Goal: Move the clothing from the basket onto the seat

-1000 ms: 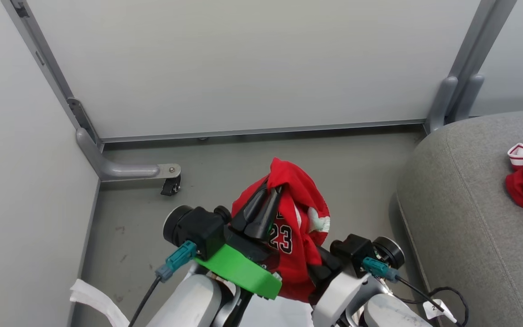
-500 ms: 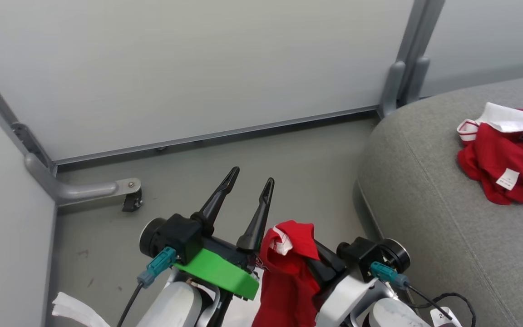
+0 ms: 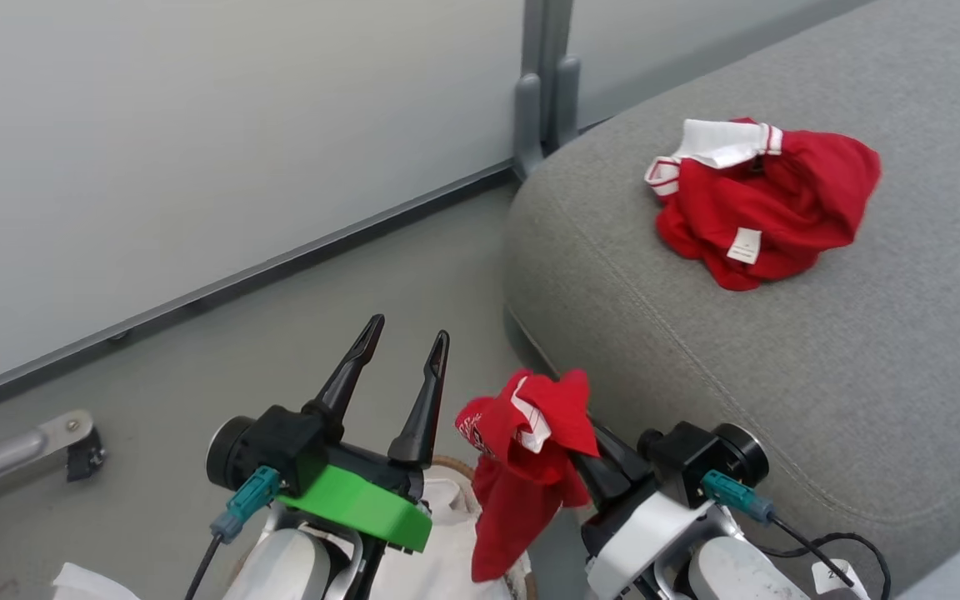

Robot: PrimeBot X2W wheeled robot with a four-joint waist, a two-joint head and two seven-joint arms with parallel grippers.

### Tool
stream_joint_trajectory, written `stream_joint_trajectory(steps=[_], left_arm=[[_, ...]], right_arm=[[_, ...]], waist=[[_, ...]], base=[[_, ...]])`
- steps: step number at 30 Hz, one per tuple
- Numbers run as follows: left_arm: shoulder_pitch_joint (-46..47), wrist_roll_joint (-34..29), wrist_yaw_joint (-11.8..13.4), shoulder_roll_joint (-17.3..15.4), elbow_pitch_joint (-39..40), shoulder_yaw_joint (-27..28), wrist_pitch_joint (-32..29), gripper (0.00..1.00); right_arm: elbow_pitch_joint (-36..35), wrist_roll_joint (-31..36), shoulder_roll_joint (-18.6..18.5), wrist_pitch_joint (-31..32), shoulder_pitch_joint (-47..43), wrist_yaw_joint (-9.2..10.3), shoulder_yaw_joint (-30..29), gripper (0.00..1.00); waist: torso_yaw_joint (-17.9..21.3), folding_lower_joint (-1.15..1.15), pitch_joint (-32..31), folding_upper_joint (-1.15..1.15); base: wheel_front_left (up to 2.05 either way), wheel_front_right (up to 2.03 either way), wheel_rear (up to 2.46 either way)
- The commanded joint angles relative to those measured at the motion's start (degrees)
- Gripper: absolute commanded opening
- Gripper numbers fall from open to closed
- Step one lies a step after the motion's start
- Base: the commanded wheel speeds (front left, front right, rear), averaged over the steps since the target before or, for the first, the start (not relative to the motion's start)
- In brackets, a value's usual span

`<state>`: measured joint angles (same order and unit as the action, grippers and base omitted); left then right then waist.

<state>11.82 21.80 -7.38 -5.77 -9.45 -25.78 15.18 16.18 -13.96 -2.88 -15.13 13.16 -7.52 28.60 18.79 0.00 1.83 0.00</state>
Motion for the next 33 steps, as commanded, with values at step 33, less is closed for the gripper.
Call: stream_joint_trajectory(steps=[33], left_arm=[[2.9, -0.31, -0.22, -9.81, 0.05, -1.86, -0.05, 1.0]], right_arm=[[-4.92, 13.2, -22.71, -0.02, 47.84, 0.07, -17.98, 0.0]], waist=[[10.73, 0.0, 19.55, 0.0]], base=[[0.0, 0.0, 0.0]])
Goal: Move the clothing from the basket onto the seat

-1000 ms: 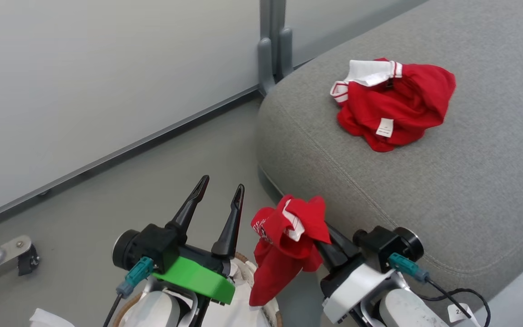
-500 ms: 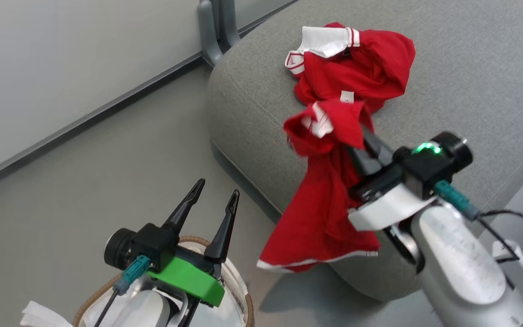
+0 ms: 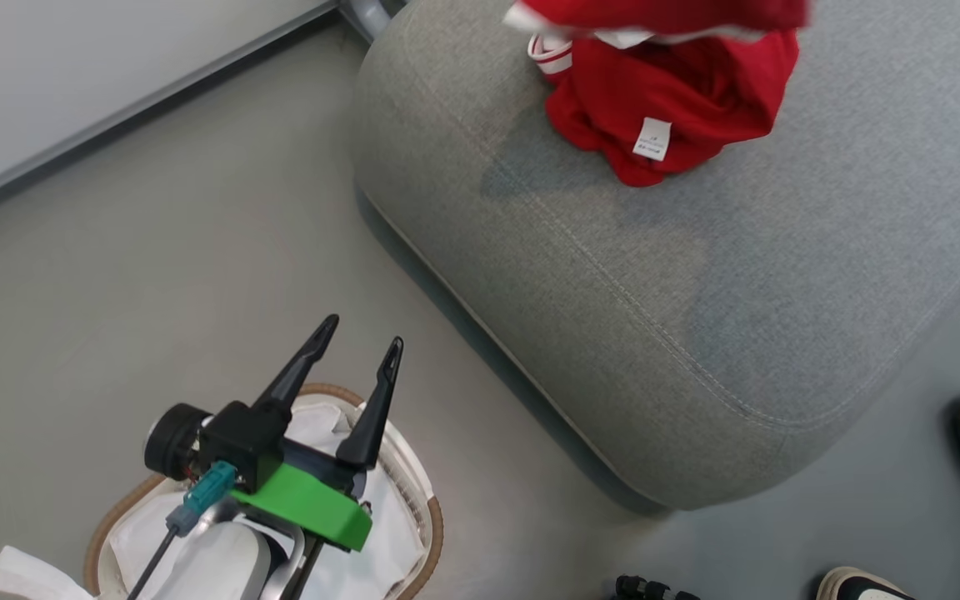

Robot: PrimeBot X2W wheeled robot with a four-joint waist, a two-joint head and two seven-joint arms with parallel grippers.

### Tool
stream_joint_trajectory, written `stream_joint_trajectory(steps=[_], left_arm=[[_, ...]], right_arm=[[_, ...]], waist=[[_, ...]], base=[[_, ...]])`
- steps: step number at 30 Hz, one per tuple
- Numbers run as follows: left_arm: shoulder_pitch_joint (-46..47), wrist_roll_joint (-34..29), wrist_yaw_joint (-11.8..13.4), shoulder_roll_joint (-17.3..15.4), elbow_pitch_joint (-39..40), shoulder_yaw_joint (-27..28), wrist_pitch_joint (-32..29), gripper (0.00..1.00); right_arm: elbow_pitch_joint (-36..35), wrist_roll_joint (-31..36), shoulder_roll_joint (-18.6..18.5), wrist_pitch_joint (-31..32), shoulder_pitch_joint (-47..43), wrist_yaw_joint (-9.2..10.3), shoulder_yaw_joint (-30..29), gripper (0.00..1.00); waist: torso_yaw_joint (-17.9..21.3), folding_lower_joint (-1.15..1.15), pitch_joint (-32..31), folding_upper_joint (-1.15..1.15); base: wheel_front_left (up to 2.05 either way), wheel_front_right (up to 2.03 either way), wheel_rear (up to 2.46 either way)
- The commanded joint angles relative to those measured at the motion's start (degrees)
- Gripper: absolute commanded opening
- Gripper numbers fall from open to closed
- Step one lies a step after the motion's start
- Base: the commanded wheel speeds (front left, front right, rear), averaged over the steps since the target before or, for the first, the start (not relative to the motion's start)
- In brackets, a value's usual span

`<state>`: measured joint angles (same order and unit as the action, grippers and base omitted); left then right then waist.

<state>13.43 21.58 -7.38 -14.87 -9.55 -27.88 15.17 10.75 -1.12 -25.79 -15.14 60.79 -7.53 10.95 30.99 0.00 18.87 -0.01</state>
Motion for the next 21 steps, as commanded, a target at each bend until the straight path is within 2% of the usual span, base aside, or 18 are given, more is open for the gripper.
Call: stream_joint_trajectory(steps=[1, 4, 8, 21], left_arm=[[1.61, -0.1, -0.22, -0.96, 0.29, -0.01, -0.04, 1.0], [3.03, 0.07, -0.22, -1.93, 0.6, -1.17, -0.04, 1.0], [5.28, 0.53, -0.22, -2.75, 1.19, -1.0, -0.04, 1.0], [8.36, 0.69, -0.22, -6.26, 2.25, -1.27, -0.04, 1.0]], right_arm=[[1.78, 1.07, -0.56, -0.01, 1.3, 0.08, -1.23, 0.0], [6.17, 3.19, -2.47, -0.01, 3.73, 0.07, -4.69, 0.0], [11.14, 4.55, -2.05, -0.01, 2.97, 0.08, -8.46, 0.0], [23.03, 9.88, 7.3, -0.01, -7.31, 0.08, -21.21, 0.0]], waist=[[-1.88, 0.0, 3.2, 0.01], [-3.5, 0.0, 5.75, 0.01], [-5.6, 0.0, 9.18, 0.01], [-11.15, 0.0, 17.9, 0.01]], base=[[0.0, 0.0, 0.0], [0.0, 0.0, 0.0], [0.0, 0.0, 0.0], [0.0, 0.0, 0.0]])
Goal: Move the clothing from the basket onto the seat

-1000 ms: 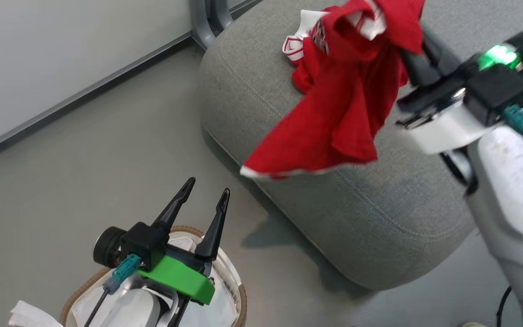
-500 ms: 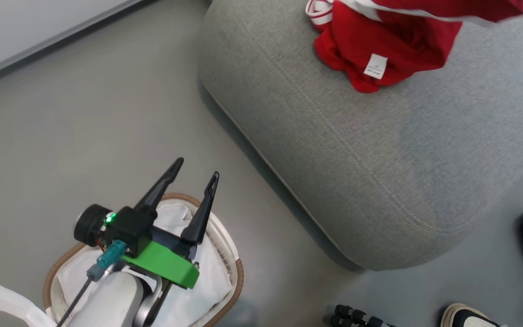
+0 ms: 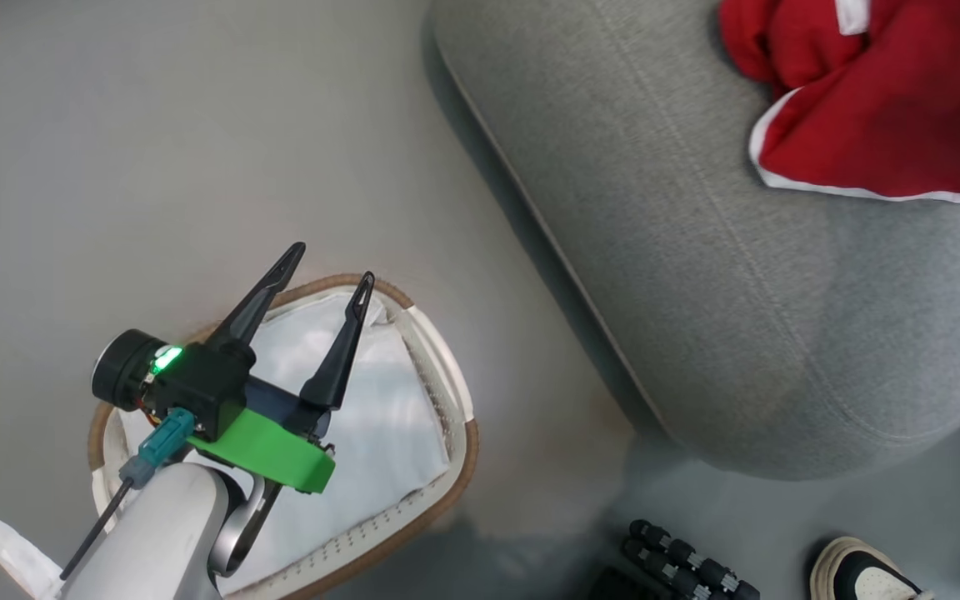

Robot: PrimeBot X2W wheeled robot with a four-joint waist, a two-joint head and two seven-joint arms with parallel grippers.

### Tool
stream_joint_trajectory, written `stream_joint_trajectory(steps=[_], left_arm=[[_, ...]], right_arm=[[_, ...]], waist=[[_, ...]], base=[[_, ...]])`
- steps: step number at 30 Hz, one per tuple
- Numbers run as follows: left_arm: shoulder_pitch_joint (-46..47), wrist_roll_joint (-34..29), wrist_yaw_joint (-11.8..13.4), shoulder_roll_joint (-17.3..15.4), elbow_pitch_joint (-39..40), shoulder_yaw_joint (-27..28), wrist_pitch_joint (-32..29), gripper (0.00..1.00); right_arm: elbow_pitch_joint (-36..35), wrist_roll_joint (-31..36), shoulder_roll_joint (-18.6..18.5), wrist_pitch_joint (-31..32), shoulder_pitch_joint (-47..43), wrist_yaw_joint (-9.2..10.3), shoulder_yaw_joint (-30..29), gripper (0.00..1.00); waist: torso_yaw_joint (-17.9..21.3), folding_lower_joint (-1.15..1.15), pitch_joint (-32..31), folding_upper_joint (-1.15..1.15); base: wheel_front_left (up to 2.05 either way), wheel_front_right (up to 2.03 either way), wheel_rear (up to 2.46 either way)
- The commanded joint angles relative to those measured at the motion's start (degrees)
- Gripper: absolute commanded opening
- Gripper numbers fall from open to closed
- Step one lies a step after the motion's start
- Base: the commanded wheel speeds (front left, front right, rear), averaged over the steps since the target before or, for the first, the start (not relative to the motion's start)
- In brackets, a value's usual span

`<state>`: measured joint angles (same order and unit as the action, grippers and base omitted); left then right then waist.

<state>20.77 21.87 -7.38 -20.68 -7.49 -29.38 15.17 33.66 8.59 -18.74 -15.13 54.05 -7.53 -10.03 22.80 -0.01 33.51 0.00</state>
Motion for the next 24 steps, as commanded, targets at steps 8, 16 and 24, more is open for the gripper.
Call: stream_joint_trajectory(steps=[8, 16, 24], left_arm=[[1.67, 0.55, -0.22, -0.99, 0.0, 0.7, -0.04, 1.0], [1.35, 0.27, -0.22, 0.36, -0.81, 2.4, -0.04, 1.0], [-1.75, 0.11, -0.22, 3.69, -2.79, 4.38, -0.04, 1.0]], right_arm=[[6.64, 3.56, 4.62, -0.02, -3.89, 0.08, -7.64, 0.0], [8.55, 6.88, 7.81, -0.02, -7.48, 0.08, -15.37, 1.0], [0.19, 5.37, 9.68, -0.02, -15.68, 0.08, -16.3, 1.0]], waist=[[-4.18, 0.01, 4.95, 0.0], [-4.41, 0.01, 1.55, 0.0], [-5.12, 0.01, -6.34, 0.0]], base=[[0.0, 0.0, 0.0], [0.0, 0.0, 0.0], [0.0, 0.0, 0.0]])
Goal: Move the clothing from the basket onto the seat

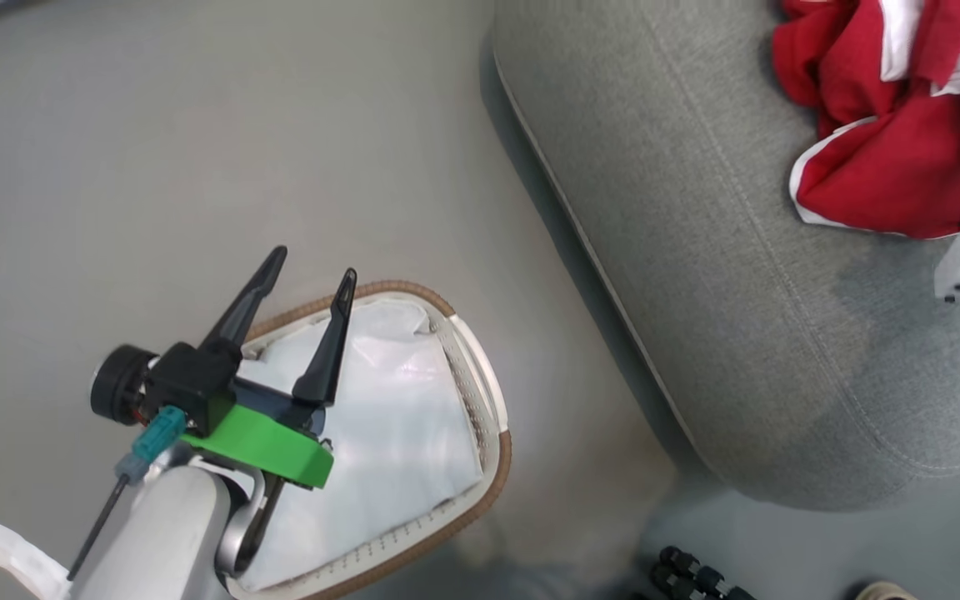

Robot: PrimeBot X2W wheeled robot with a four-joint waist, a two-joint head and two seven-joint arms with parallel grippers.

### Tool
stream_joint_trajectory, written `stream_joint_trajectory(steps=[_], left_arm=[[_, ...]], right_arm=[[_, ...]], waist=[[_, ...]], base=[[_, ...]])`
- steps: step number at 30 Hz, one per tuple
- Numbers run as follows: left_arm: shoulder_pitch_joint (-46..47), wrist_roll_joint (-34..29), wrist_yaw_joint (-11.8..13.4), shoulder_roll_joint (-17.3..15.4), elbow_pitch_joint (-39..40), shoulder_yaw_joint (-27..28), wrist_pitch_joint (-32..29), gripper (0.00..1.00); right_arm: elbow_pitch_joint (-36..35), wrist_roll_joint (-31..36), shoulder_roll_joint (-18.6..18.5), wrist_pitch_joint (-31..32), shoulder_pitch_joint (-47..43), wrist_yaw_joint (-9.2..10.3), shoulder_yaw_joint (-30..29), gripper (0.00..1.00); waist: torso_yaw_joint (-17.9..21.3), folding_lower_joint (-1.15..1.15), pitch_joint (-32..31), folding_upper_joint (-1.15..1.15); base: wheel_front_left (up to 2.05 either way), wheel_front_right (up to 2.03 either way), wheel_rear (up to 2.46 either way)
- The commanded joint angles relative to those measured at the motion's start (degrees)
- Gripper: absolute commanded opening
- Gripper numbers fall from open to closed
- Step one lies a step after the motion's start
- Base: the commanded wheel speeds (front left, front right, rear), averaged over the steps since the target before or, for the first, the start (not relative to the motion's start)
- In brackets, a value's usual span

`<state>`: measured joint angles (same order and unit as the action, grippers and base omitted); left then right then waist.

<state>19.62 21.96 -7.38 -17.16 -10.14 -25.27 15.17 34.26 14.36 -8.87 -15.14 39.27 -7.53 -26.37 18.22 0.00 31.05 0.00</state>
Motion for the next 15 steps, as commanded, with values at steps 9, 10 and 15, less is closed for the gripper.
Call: stream_joint_trajectory(steps=[9, 10, 15], left_arm=[[-4.48, -0.11, -0.22, 4.66, -2.53, 2.56, -0.04, 1.0], [-5.02, -0.17, -0.22, 5.1, -2.76, 2.97, -0.04, 1.0], [-6.95, -1.45, -0.22, 6.68, -3.96, 5.34, -0.04, 1.0]], right_arm=[[-10.86, -7.41, 1.13, 0.0, -11.17, 0.08, 4.32, 1.0], [-12.18, -7.96, 1.38, -0.01, -12.16, 0.08, 4.99, 1.0], [-15.87, -10.86, 2.9, 0.0, -16.21, 0.07, 7.17, 1.0]], waist=[[-2.5, 0.0, -12.68, 0.0], [-2.8, 0.0, -13.53, 0.0], [-4.63, 0.0, -17.04, 0.0]], base=[[0.0, 0.0, 0.0], [0.0, 0.0, 0.0], [0.0, 0.0, 0.0]])
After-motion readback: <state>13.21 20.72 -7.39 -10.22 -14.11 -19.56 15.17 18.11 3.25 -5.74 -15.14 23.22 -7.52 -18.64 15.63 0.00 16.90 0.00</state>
